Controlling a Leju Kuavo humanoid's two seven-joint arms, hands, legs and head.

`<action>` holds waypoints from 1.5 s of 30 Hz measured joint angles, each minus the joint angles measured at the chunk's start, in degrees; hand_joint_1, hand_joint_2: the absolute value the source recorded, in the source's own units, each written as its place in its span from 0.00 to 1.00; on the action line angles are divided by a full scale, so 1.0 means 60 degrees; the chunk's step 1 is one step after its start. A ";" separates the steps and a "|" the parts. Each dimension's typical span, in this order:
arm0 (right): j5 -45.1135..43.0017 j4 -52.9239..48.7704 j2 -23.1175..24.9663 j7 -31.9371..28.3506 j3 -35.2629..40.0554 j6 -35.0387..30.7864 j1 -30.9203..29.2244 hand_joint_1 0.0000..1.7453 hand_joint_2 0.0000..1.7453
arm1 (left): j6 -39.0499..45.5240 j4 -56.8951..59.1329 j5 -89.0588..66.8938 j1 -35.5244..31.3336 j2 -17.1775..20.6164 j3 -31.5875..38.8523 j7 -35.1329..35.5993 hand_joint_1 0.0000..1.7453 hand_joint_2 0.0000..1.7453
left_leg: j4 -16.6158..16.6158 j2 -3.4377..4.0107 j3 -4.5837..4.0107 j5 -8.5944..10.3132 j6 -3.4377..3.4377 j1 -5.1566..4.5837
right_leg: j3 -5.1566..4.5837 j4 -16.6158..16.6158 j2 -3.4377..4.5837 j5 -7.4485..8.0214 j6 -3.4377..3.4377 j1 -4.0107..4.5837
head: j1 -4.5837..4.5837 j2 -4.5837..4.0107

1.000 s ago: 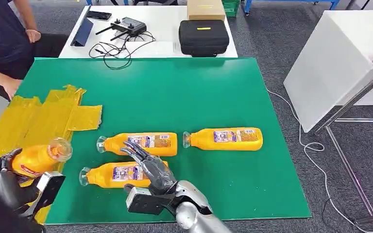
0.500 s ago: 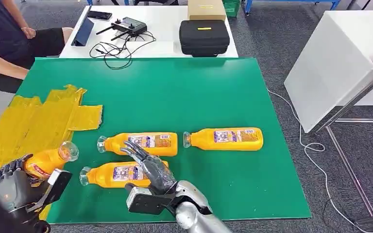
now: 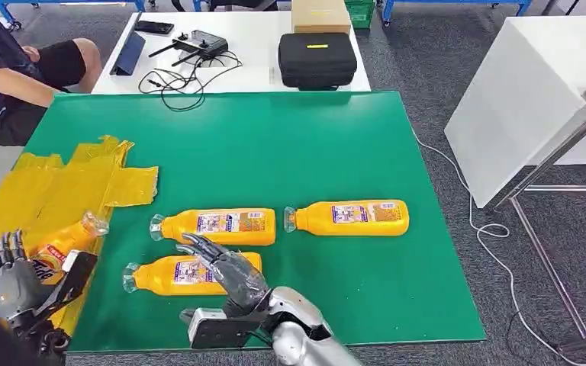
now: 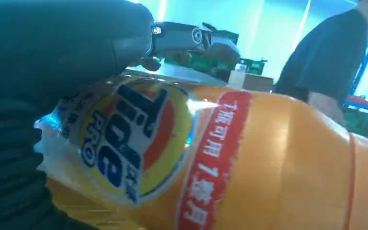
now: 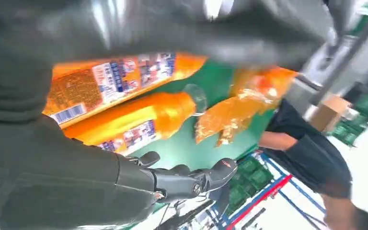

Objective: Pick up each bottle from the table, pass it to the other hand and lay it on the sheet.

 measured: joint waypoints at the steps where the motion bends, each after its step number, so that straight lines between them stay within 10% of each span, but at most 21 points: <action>1: 0.0266 0.0037 0.0000 0.0318 0.0098 -0.0128 -0.0038 0.00 1.00 | -0.0029 0.0051 0.0073 -0.0004 0.0044 -0.0004 -0.0048 0.00 0.00 | -0.0010 0.0001 0.0009 0.0002 -0.0004 -0.0001 | 0.0004 0.0000 0.0001 0.0000 -0.0001 -0.0001 | 0.0004 0.0000; 10: 0.2723 0.0597 0.0029 0.3171 0.0994 -0.0695 -0.0216 0.00 1.00 | -0.0106 0.0222 0.1423 0.0028 0.0135 0.0004 -0.1099 0.00 0.00 | -0.0031 -0.0009 0.0025 0.0025 -0.0039 0.0005 | 0.0006 0.0007 -0.0011 0.0009 -0.0038 0.0001 | 0.0000 0.0000; 34: 0.3991 0.2258 0.0193 0.4305 0.0976 -0.0448 -0.0838 0.00 1.00 | -0.2080 -0.3481 0.8315 0.1880 -0.0313 -0.1584 -0.3078 0.00 0.00 | -0.0029 -0.0002 0.0015 0.0027 -0.0042 0.0004 | -0.0014 0.0004 -0.0007 0.0009 -0.0039 0.0004 | 0.0007 0.0000; 36: 0.4054 0.2353 0.0200 0.4341 0.0969 -0.0382 -0.0897 0.91 1.00 | -0.2160 -0.3972 0.8561 0.2075 -0.0368 -0.1796 -0.3078 0.00 0.00 | -0.0029 -0.0002 0.0015 0.0027 -0.0042 0.0003 | -0.0014 0.0000 -0.0007 0.0009 -0.0038 0.0003 | 0.0004 0.0000; 45: 0.4134 0.2743 0.0364 0.4432 0.0797 0.0077 -0.1358 1.00 1.00 | -0.2222 -0.4998 0.8845 0.2299 -0.0492 -0.2441 -0.3078 0.00 0.00 | -0.0028 0.0000 0.0033 0.0028 -0.0043 0.0004 | -0.0004 -0.0001 -0.0007 0.0011 -0.0040 0.0005 | 0.0004 0.0000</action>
